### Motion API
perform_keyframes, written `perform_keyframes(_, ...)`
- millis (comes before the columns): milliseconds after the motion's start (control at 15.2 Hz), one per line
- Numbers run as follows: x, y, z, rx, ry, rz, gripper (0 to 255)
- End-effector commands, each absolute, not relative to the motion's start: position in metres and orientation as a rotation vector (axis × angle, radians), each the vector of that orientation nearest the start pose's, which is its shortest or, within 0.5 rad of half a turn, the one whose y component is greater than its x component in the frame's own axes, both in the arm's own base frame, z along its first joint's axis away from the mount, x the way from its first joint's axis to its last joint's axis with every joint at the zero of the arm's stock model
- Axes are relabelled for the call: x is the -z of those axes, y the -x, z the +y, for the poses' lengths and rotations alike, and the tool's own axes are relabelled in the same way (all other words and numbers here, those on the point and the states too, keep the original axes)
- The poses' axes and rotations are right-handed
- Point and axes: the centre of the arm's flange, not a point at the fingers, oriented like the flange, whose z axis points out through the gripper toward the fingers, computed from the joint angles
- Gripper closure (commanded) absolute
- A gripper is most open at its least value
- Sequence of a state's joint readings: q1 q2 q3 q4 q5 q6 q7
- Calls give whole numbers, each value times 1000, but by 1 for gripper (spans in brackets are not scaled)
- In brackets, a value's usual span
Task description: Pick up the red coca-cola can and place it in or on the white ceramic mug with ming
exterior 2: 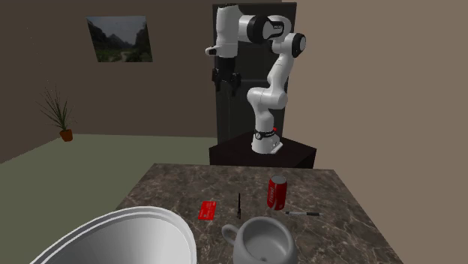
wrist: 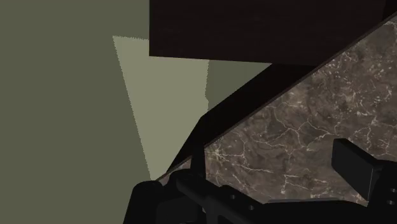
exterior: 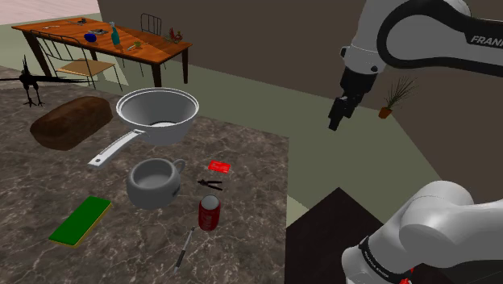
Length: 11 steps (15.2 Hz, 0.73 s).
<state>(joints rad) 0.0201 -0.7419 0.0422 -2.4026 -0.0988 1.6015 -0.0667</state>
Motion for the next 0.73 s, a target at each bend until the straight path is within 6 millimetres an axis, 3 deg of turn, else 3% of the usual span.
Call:
perform_keyframes(0,-558,-319,12,-99,3261,-201,0)
perform_keyframes(660,-485,-334,115,-64,3228,-155,0)
